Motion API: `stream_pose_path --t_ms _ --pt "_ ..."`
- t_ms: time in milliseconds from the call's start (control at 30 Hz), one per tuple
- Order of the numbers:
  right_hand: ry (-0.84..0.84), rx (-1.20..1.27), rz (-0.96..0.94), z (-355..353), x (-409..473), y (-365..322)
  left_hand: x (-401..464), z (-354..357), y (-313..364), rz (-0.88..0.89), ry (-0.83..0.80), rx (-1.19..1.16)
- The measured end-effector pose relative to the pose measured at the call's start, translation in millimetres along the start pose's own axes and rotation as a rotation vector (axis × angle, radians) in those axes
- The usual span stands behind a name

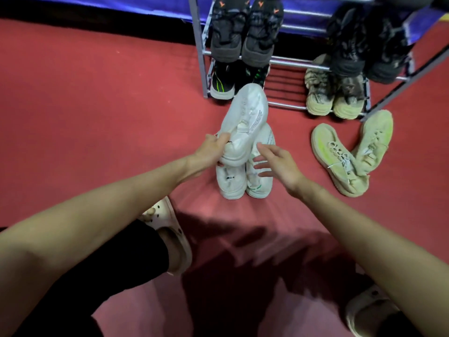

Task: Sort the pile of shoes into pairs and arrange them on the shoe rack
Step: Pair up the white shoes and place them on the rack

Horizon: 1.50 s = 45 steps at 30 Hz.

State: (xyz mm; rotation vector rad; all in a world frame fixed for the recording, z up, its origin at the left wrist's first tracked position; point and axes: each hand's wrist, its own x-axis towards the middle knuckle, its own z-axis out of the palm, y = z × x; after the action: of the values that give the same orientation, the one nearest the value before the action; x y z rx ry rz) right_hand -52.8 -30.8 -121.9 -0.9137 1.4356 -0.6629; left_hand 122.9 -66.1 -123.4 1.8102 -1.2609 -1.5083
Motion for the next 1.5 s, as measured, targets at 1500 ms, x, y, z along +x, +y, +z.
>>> stream_pose_path --t_ms 1500 --pt "0.399 -0.238 -0.351 -50.3 -55.8 -18.8 -55.2 -10.2 35.8 -0.211 -0.101 -0.476"
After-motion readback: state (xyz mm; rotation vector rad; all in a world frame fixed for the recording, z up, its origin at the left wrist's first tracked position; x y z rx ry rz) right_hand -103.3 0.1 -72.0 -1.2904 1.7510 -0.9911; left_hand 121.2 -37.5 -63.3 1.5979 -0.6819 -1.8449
